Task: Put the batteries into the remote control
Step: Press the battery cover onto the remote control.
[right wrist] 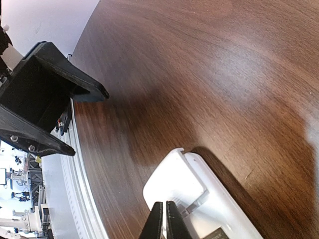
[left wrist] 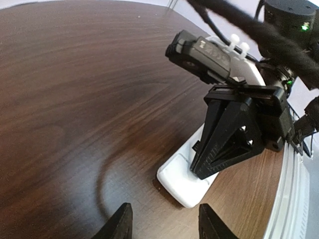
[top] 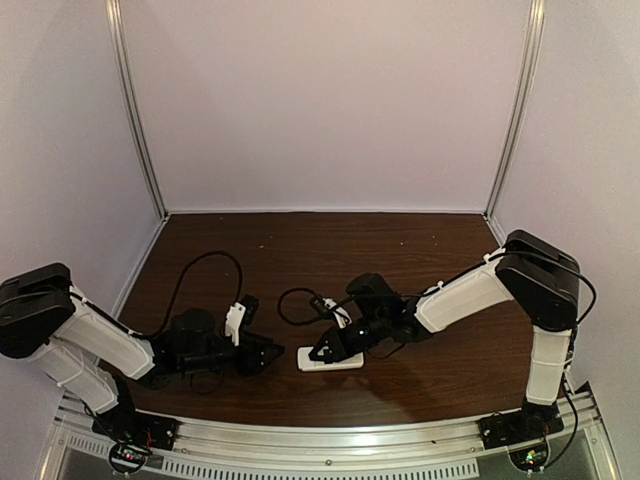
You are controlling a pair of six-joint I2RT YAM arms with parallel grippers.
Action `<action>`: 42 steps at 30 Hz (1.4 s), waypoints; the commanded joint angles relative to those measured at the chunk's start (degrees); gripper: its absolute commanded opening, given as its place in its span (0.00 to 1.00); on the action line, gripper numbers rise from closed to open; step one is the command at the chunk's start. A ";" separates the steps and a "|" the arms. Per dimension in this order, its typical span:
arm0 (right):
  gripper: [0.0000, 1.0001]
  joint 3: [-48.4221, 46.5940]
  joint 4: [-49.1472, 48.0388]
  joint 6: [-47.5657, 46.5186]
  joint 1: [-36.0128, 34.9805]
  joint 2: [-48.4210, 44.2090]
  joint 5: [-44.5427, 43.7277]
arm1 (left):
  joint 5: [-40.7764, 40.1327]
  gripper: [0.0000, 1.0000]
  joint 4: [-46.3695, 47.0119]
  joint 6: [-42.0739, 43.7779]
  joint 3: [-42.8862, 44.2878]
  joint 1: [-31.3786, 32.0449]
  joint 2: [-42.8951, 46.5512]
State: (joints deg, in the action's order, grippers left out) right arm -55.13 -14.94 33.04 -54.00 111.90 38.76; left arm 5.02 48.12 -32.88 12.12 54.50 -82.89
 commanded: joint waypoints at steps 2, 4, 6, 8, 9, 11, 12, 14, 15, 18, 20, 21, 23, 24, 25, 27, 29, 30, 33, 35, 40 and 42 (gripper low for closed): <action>0.06 2.11 3.92 0.36 0.11 0.67 -3.50 | -5.67 0.45 -0.96 -16.84 4.08 3.00 -5.87; 0.06 2.30 3.71 0.36 0.07 0.36 -3.49 | -5.86 0.43 -0.32 -19.95 4.93 3.35 -8.17; 0.06 2.42 3.69 0.28 0.12 0.32 -3.50 | -6.57 0.39 -1.12 -22.45 5.86 3.49 -9.92; 0.06 2.57 3.46 0.36 0.12 0.21 -3.52 | -6.99 0.35 -2.25 -23.58 6.71 3.59 -11.02; 0.06 2.65 3.44 0.36 0.08 0.17 -3.49 | -7.17 0.34 -2.79 -23.65 7.21 3.62 -11.44; 0.06 2.71 3.35 0.36 0.12 0.12 -3.50 | -7.04 0.32 -3.70 -23.21 8.29 3.73 -12.06; 0.06 2.67 3.31 0.36 0.12 0.08 -3.45 | -6.76 0.32 -4.22 -23.04 8.88 3.81 -12.45; 0.06 2.66 3.25 0.32 0.10 0.09 -3.44 | -6.10 0.31 -3.56 -22.81 9.55 4.10 -13.26; 0.06 2.66 3.25 0.36 0.10 0.03 -3.50 | -5.79 0.30 -3.41 -22.90 9.85 4.26 -13.63; 0.06 2.75 3.21 0.41 0.11 0.07 -3.44 | -5.06 0.29 -3.20 -22.93 10.78 4.45 -14.89; 0.06 2.75 3.09 0.30 0.12 0.02 -3.41 | -5.02 0.27 -3.49 -23.14 11.64 4.55 -15.89; 0.06 2.75 3.11 0.30 0.14 -0.05 -3.35 | -5.02 0.25 -4.20 -23.29 12.15 4.64 -16.39; 0.06 2.84 3.00 0.27 0.20 -0.10 -3.40 | -5.02 0.23 -5.72 -23.67 13.09 4.83 -17.04; 0.06 2.93 2.99 0.28 0.21 -0.18 -3.43 | -5.02 0.22 -6.54 -23.79 13.59 4.98 -17.31; 0.06 2.93 2.92 0.28 0.20 -0.19 -3.43 | -5.02 0.21 -7.53 -23.78 14.12 5.26 -17.61; 0.06 2.99 2.75 0.36 0.21 -0.27 -3.43 | -5.02 0.19 -8.71 -23.64 15.06 5.54 -18.09; 0.06 3.06 2.55 0.36 0.20 -0.51 -3.48 | -5.02 0.18 -9.82 -23.56 15.76 5.77 -18.55; 0.06 3.14 2.43 0.44 0.14 -0.72 -3.58 | -5.02 0.17 -10.30 -23.42 16.01 5.82 -18.76; 0.06 3.40 2.28 0.45 0.21 -1.48 -4.03 | -5.02 0.14 -12.90 -22.96 16.70 6.30 -18.69; 0.06 3.79 1.82 0.66 0.19 -2.09 -4.22 | -5.02 0.13 -14.24 -23.06 16.71 6.44 -18.60; 0.10 5.69 0.28 1.63 0.21 -5.82 -4.76 | -5.05 0.10 -16.99 -23.50 16.58 6.49 -18.54; 0.14 6.12 0.73 1.84 0.21 -7.83 -5.16 | -5.11 0.09 -17.78 -23.59 16.53 6.43 -18.39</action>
State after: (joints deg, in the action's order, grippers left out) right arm -50.87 -16.12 34.13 -54.00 108.07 36.32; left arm -1.78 38.98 -56.97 28.95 59.59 -100.01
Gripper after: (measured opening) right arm 0.118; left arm 0.114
